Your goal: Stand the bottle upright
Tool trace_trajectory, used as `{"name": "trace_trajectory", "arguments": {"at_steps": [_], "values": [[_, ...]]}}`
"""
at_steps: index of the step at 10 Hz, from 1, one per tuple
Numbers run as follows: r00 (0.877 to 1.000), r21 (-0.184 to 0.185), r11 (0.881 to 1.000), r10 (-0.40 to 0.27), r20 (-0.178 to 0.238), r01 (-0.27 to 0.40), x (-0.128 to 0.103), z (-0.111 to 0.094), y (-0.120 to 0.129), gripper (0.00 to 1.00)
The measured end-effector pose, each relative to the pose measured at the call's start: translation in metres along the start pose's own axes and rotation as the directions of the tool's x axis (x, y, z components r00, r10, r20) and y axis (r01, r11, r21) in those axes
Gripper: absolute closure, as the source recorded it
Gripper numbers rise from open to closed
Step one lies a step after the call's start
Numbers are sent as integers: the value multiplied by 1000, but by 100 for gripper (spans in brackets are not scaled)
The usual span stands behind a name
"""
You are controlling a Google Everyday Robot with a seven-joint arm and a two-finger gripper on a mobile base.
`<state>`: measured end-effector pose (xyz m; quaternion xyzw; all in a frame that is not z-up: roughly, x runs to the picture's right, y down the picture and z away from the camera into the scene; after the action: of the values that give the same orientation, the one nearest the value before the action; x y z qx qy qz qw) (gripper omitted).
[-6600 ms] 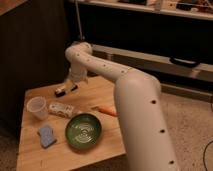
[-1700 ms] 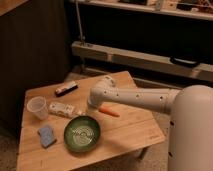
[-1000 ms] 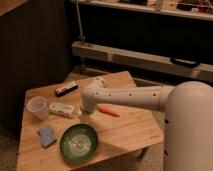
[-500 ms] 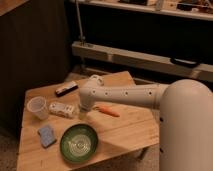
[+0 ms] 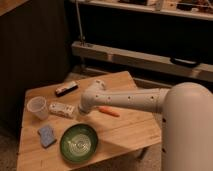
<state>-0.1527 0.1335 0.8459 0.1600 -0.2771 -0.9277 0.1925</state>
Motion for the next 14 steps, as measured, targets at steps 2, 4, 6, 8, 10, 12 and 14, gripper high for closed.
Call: {"name": "trace_trajectory", "arguments": {"at_steps": [2,4,6,8,10,12,14], "values": [[1000,-12,1000,7,-17,-7,-2,4,4,45],[999,-21,1000,20,-28,-21,-8,10,10,45],[998,-23,999,43,-42,-44,-14,16,13,45],[995,-19,997,69,-72,-71,-16,20,16,45],[988,-8,995,103,-113,-104,-17,25,17,45],[983,1,993,118,-140,-119,-13,30,19,45],[981,6,993,115,-156,-116,-5,33,21,45]]}}
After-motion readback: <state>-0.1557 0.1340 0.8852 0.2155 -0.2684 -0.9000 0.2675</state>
